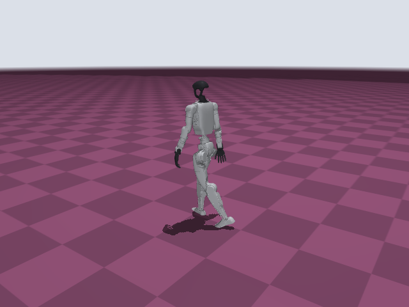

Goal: Walk run

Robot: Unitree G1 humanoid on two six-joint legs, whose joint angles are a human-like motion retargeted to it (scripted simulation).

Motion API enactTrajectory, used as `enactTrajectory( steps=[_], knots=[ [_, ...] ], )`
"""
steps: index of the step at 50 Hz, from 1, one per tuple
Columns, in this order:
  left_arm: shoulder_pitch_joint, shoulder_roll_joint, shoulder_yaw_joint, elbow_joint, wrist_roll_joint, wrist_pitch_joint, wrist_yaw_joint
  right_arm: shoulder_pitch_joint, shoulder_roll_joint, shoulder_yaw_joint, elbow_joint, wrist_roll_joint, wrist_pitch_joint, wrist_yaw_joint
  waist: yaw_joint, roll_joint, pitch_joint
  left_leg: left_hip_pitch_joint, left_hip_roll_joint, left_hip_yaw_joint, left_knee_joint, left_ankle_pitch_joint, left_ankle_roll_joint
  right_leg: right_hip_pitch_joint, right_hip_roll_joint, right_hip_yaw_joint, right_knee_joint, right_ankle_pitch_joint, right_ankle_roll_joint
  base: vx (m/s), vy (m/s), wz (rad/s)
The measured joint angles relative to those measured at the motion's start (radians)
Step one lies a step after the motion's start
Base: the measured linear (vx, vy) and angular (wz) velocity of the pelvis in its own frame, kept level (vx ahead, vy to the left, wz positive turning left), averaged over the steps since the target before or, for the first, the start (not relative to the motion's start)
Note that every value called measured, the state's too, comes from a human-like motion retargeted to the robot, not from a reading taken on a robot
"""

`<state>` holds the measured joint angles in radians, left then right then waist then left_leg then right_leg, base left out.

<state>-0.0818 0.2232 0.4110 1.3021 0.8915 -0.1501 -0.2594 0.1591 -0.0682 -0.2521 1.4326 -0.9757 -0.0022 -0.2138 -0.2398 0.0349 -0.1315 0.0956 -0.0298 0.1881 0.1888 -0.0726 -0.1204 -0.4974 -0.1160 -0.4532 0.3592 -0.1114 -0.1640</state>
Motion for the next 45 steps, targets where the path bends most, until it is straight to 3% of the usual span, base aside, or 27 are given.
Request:
enactTrajectory(
  steps=[5,7,9,12,15,20,24,27,30,33,36,38,42,45],
  knots=[
    [0.106,-0.04,0.027,0.08,0.065,0.036,0.035,-0.005,-0.025,0.001,0.031,0.043,0.005,-0.022,0.064,-0.098,-0.002,-0.047,0.006,0.147,0.35,0.329,-0.003,0.244,-0.073,-0.056,-0.12,-0.065,0.033,0.88,-0.2,0.22],
    [0.128,-0.047,0.04,0.111,0.08,0.055,0.048,-0.026,-0.036,-0.001,0.021,0.042,0.01,-0.011,0.103,-0.135,0.009,-0.131,0.026,0.155,0.534,0.274,-0.013,0.294,-0.091,-0.029,-0.145,-0.084,0.052,0.65,-0.14,0.12],
    [0.144,-0.053,0.059,0.143,0.084,0.071,0.059,-0.052,-0.041,-0.002,-0.007,0.04,0.017,-0.005,0.14,-0.147,0.03,-0.234,0.081,0.182,0.689,0.171,0.018,0.354,-0.088,-0.069,-0.187,-0.093,0.061,0.6,-0.11,-0.06],
    [0.171,-0.062,0.1,0.181,0.081,0.093,0.064,-0.09,-0.046,0.027,-0.067,0.082,-0.009,-0.05,0.189,-0.147,0.052,-0.386,0.106,0.165,0.73,0.113,0.027,0.415,-0.052,-0.084,-0.244,-0.099,0.074,0.58,-0.08,-0.27],
    [0.205,-0.064,0.127,0.204,0.076,0.107,0.056,-0.131,-0.049,0.066,-0.134,0.122,-0.051,-0.091,0.242,-0.129,0.062,-0.514,0.107,0.142,0.61,0.062,0.023,0.462,-0.001,-0.091,-0.285,-0.113,0.091,0.48,-0.09,-0.44],
    [0.246,-0.076,0.162,0.235,0.088,0.13,0.071,-0.23,-0.035,0.084,-0.173,0.128,-0.081,-0.062,0.323,-0.102,0.099,-0.62,0.079,0.134,0.217,0.024,0.071,0.563,0.074,-0.06,-0.322,-0.155,0.122,0.53,-0.06,-0.57],
    [0.25,-0.085,0.188,0.264,0.109,0.158,0.04,-0.321,-0.03,0.128,-0.106,0.201,-0.091,-0.048,0.346,-0.116,0.101,-0.684,0.007,0.019,-0.011,0.034,0.088,0.617,0.072,-0.035,-0.32,-0.189,0.166,0.65,0.0,-0.43],
    [0.238,-0.083,0.202,0.272,0.138,0.183,-0.006,-0.353,-0.024,0.158,-0.065,0.212,-0.091,-0.028,0.348,-0.124,0.089,-0.699,-0.024,-0.005,-0.016,0.077,0.13,0.65,0.064,-0.019,-0.298,-0.202,0.219,0.72,0.05,-0.32],
    [0.219,-0.082,0.2,0.257,0.17,0.191,-0.025,-0.344,-0.031,0.169,-0.047,0.181,-0.098,-0.014,0.396,-0.136,0.079,-0.682,-0.018,0.014,0.037,0.15,0.169,0.674,0.048,0.033,-0.253,-0.162,0.29,0.92,0.1,-0.73],
    [0.197,-0.082,0.192,0.241,0.148,0.175,0.001,-0.313,-0.031,0.166,-0.027,0.113,-0.089,-0.026,0.421,-0.149,0.075,-0.656,0.013,0.039,0.12,0.089,0.179,0.663,0.025,0.107,-0.141,-0.001,0.345,0.87,0.08,-0.74],
    [0.169,-0.079,0.178,0.219,0.101,0.162,0.017,-0.277,-0.027,0.166,-0.008,0.072,-0.067,-0.069,0.393,-0.093,0.063,-0.569,0.057,0.012,0.106,0.027,0.174,0.593,0.051,0.124,0.075,0.242,0.328,0.79,0.08,-0.34],
    [0.148,-0.071,0.16,0.197,0.064,0.147,0.006,-0.253,-0.028,0.168,-0.007,0.057,-0.055,-0.095,0.375,-0.057,0.061,-0.505,0.092,0.009,0.084,-0.002,0.163,0.527,0.054,0.105,0.253,0.312,0.31,0.77,0.1,-0.54],
    [0.077,-0.02,0.116,0.158,0.006,0.112,0.015,-0.211,-0.029,0.165,-0.035,0.042,-0.04,-0.142,0.304,-0.028,0.084,-0.39,0.105,0.02,0.023,-0.031,0.145,0.34,-0.026,0.058,0.532,0.194,0.252,0.58,0.06,-0.24],
    [0.006,0.033,0.068,0.133,0.0,0.089,0.039,-0.179,-0.026,0.131,-0.045,0.045,-0.019,-0.182,0.24,-0.041,0.095,-0.318,0.066,0.018,-0.038,-0.042,0.152,0.188,-0.082,0.018,0.568,0.099,0.219,0.69,0.01,0.48]
  ],
)
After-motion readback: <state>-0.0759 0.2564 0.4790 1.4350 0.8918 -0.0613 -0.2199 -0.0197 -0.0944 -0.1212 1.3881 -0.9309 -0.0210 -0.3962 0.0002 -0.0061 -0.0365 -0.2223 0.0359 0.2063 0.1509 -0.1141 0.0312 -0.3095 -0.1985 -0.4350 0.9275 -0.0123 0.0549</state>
